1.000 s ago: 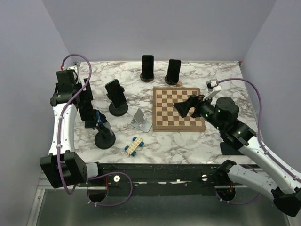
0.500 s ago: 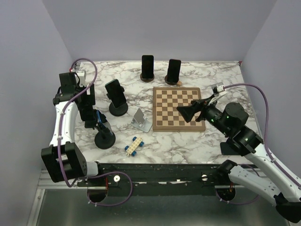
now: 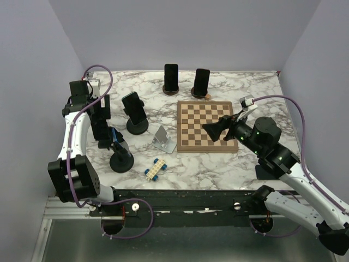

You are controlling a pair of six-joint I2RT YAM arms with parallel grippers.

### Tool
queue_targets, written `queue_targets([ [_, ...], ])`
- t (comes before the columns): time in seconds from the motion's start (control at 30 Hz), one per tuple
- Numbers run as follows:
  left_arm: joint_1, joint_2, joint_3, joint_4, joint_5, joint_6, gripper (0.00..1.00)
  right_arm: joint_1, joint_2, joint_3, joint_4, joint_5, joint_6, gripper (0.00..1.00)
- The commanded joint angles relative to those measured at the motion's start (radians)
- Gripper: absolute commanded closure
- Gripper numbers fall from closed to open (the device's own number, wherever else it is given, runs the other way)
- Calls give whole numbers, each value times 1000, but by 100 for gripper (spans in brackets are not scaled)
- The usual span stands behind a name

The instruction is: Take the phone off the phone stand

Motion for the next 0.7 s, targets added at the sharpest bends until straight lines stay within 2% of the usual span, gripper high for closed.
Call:
queue_targets([
  [0.0,8,12,-22,23,-16,13,1,2,1,-10,26,-24,-14,0],
  [0.4,11,71,11,-7,-60,30,3,2,-3,-5,9,-23,-16,0],
  [0.67,12,64,6,7,-32,41,8,2,-2,-3,4,-18,-16,0],
])
